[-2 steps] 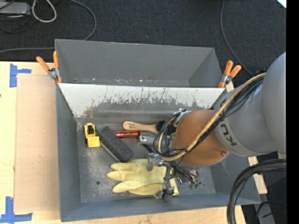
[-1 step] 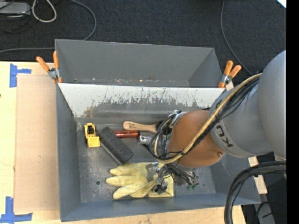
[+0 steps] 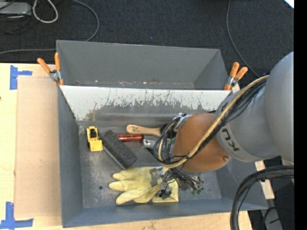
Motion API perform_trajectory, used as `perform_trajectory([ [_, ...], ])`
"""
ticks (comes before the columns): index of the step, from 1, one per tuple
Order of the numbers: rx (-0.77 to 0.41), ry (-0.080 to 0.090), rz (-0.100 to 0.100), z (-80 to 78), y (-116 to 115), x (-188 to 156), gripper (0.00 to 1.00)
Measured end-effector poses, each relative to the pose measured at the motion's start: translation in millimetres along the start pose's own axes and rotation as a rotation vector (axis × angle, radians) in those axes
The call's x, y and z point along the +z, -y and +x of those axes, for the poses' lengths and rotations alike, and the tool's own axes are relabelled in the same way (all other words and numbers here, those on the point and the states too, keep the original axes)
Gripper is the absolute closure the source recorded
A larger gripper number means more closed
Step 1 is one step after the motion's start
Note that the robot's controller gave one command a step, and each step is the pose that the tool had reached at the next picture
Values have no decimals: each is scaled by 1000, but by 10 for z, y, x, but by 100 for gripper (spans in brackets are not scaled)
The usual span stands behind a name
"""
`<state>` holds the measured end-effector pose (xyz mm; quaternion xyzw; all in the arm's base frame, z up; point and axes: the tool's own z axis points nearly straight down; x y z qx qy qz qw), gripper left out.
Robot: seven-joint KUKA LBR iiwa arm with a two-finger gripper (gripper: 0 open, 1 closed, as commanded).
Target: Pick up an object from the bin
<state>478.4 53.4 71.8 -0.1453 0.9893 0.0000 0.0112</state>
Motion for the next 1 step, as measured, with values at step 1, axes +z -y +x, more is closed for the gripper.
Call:
perform_trajectory([
  [1, 0, -7, -1, 16, -4, -109, 100],
])
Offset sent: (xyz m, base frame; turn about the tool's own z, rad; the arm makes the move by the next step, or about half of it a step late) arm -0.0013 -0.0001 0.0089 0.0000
